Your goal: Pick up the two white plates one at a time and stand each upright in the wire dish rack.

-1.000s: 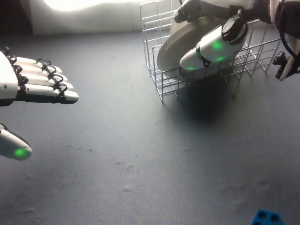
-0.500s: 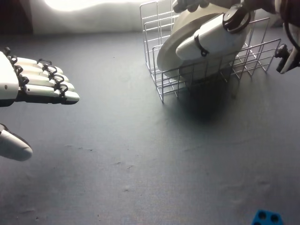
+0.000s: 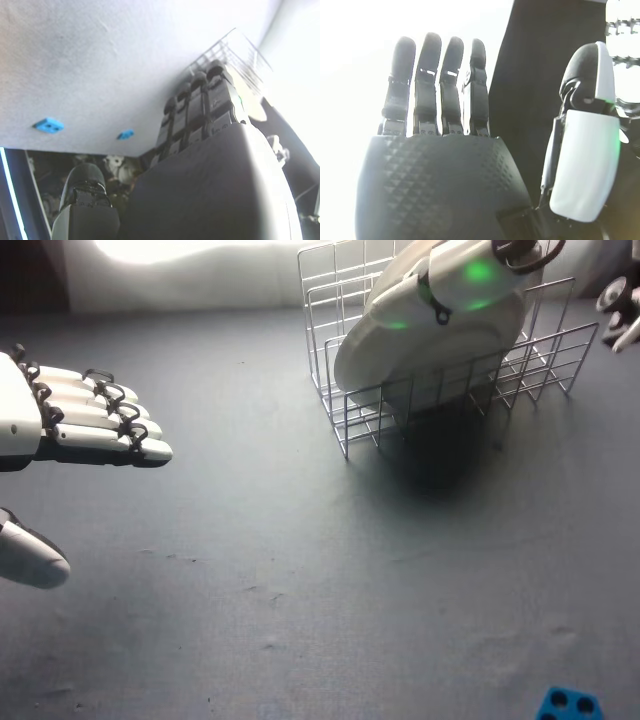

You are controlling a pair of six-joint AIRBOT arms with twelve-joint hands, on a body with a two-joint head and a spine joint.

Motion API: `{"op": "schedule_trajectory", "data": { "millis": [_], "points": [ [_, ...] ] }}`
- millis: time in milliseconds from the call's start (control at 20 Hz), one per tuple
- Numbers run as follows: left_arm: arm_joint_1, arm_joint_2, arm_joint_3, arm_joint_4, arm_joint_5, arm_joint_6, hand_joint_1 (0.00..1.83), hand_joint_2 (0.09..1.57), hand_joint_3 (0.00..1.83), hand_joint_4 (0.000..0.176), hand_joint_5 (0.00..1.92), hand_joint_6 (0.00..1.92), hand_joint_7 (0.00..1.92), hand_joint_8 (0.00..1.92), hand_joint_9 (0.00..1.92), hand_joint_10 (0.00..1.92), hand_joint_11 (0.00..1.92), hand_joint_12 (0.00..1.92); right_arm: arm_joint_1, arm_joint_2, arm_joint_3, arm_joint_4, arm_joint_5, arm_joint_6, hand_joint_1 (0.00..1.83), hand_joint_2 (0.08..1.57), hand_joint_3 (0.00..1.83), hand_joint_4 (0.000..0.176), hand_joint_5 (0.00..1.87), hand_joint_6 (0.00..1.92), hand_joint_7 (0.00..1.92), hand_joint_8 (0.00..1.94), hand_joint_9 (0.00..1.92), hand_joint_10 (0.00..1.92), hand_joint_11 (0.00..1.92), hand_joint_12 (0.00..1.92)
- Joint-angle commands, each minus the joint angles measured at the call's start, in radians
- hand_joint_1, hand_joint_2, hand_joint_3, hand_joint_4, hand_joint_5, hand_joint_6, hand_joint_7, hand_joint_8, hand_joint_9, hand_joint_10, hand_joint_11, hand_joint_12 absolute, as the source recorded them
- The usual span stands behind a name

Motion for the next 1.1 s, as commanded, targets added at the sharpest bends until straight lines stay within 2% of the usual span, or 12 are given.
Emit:
{"op": "schedule_trajectory", "data": {
  "millis": [0, 100, 200, 250, 400, 500, 600, 700, 850, 900, 1050],
  "points": [
    [-0.007, 0.015, -0.004, -0.059, -0.032, -0.002, 0.00, 1.08, 0.00, 0.000, 0.04, 0.01, 0.04, 0.01, 0.02, 0.01, 0.00, 0.00, 0.009, 0.013, -0.030, -0.133, 0.108, 0.053, 0.74, 0.86, 0.00, 0.000, 0.54, 0.08, 0.25, 0.99, 0.17, 1.26, 0.02, 1.76],
    [-0.008, 0.021, -0.011, -0.051, -0.044, -0.002, 0.00, 1.08, 0.00, 0.000, 0.02, 0.00, 0.04, 0.01, 0.02, 0.01, 0.00, 0.00, -0.003, 0.027, -0.069, -0.269, 0.139, 0.115, 0.73, 0.86, 0.00, 0.000, 0.53, 0.08, 0.26, 0.97, 0.18, 1.23, 0.03, 1.71],
    [-0.018, 0.026, -0.026, -0.001, -0.051, -0.005, 0.00, 1.08, 0.00, 0.000, 0.04, 0.01, 0.05, 0.01, 0.03, 0.01, 0.00, 0.00, -0.019, 0.037, -0.085, -0.354, 0.149, 0.185, 0.73, 0.84, 0.00, 0.000, 0.56, 0.10, 0.28, 0.96, 0.20, 1.22, 0.05, 1.69],
    [-0.018, 0.028, -0.034, 0.007, -0.051, -0.008, 0.00, 1.08, 0.00, 0.000, 0.03, 0.00, 0.04, 0.01, 0.02, 0.00, 0.00, 0.00, -0.027, 0.039, -0.085, -0.369, 0.154, 0.206, 0.73, 0.85, 0.00, 0.000, 0.54, 0.20, 0.25, 1.01, 0.20, 1.25, 0.05, 1.70],
    [-0.039, 0.029, -0.054, 0.026, -0.056, -0.008, 0.00, 1.08, 0.00, 0.000, 0.01, 0.00, 0.03, 0.00, 0.00, 0.00, 0.00, 0.00, -0.062, 0.056, -0.085, -0.368, 0.157, 0.216, 0.75, 0.83, 0.00, 0.000, 0.38, 0.70, 0.24, 1.12, 0.21, 1.30, 0.11, 1.71],
    [-0.055, 0.029, -0.068, 0.036, -0.064, -0.008, 0.00, 1.08, 0.00, 0.000, 0.03, 0.01, 0.05, 0.01, 0.02, 0.01, 0.00, 0.00, -0.086, 0.063, -0.086, -0.356, 0.156, 0.217, 0.76, 0.84, 0.00, 0.000, 0.35, 0.80, 0.21, 1.22, 0.17, 1.43, 0.11, 1.79],
    [-0.059, 0.035, -0.089, 0.036, -0.081, -0.009, 0.00, 1.08, 0.00, 0.000, 0.02, 0.00, 0.04, 0.00, 0.02, 0.01, 0.00, 0.00, -0.100, 0.063, -0.086, -0.336, 0.156, 0.218, 0.76, 0.85, 0.00, 0.000, 0.33, 0.78, 0.21, 1.25, 0.19, 1.49, 0.13, 1.82],
    [-0.062, 0.042, -0.101, 0.038, -0.103, -0.012, 0.00, 1.09, 0.00, 0.000, 0.02, 0.00, 0.04, 0.00, 0.02, 0.00, 0.00, 0.00, -0.110, 0.064, -0.088, -0.332, 0.155, 0.213, 0.76, 0.85, 0.00, 0.000, 0.36, 0.67, 0.25, 1.16, 0.21, 1.36, 0.13, 1.73],
    [-0.077, 0.052, -0.119, 0.085, -0.119, -0.013, 0.00, 1.08, 0.00, 0.000, 0.00, 0.00, 0.03, 0.00, 0.01, 0.00, 0.00, 0.00, -0.138, 0.068, -0.099, -0.332, 0.158, 0.182, 0.78, 0.85, 0.00, 0.000, 0.41, 0.62, 0.25, 1.18, 0.21, 1.41, 0.13, 1.74],
    [-0.081, 0.055, -0.120, 0.086, -0.123, -0.013, 0.00, 1.08, 0.00, 0.000, 0.00, 0.00, 0.01, 0.00, 0.00, 0.00, 0.00, 0.00, -0.146, 0.071, -0.105, -0.332, 0.163, 0.173, 0.79, 0.84, 0.00, 0.000, 0.41, 0.62, 0.24, 1.23, 0.20, 1.46, 0.15, 1.77],
    [-0.081, 0.061, -0.118, 0.087, -0.140, -0.012, 0.00, 1.08, 0.00, 0.000, 0.01, 0.00, 0.03, 0.01, 0.01, 0.00, 0.00, 0.00, -0.154, 0.076, -0.112, -0.332, 0.172, 0.173, 0.73, 0.85, 0.00, 0.000, 0.35, 0.74, 0.21, 1.25, 0.19, 1.44, 0.15, 1.74]
  ]
}}
